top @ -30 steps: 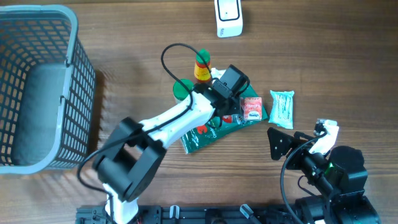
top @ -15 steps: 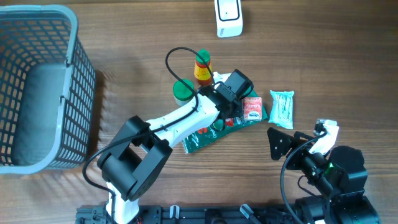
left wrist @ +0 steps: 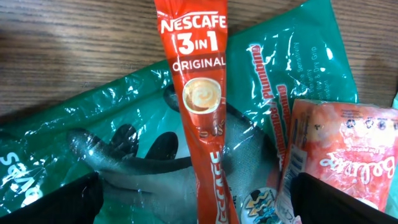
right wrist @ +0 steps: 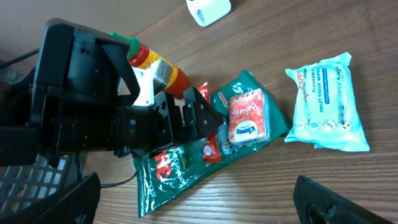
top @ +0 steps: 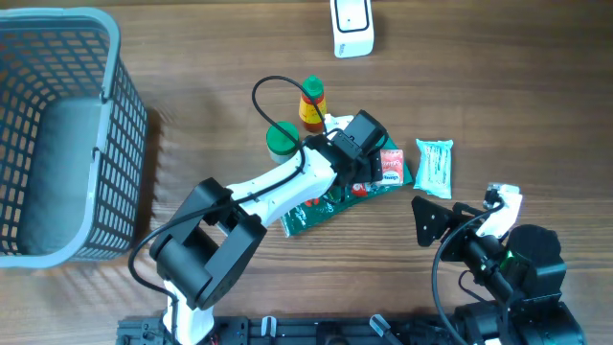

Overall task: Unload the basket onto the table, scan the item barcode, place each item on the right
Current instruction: 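Lay the Nescafe sachet on the gloves bag with the left gripper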

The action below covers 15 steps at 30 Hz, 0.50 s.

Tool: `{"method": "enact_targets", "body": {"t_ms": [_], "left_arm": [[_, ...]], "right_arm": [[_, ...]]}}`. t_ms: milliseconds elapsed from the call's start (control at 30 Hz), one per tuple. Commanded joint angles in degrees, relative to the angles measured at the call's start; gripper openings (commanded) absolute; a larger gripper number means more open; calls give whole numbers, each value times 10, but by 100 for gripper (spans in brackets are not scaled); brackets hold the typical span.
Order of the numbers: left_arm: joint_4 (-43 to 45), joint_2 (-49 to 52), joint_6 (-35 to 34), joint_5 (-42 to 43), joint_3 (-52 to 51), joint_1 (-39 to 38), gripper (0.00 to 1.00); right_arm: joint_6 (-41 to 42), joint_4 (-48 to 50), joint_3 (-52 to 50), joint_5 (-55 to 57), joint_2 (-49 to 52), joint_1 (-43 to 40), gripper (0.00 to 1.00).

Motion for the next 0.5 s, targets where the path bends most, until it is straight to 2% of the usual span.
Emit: {"method": "enact_targets", "body": {"t_ms": [0, 100, 167, 300, 367, 467], "left_arm": [[-12, -52, 4, -37, -5, -2, 100], [-12, -141, 46, -108, -5, -2, 100], [-10, -192, 48, -180, -5, -2, 100], [46, -317, 58, -355, -5, -1, 100], [123, -382, 123, -415, -5, -1, 100], [239, -445, 243, -421, -5, -1, 100]], "right_arm": [[15, 2, 0, 11, -3, 0, 100], [37, 2, 0, 11, -3, 0, 100], [65, -2, 0, 11, -3, 0, 100], [202, -45, 0, 8, -3, 0, 100], [306, -87, 0, -7, -3, 0, 100], [409, -133, 0, -5, -3, 0, 100]]}}
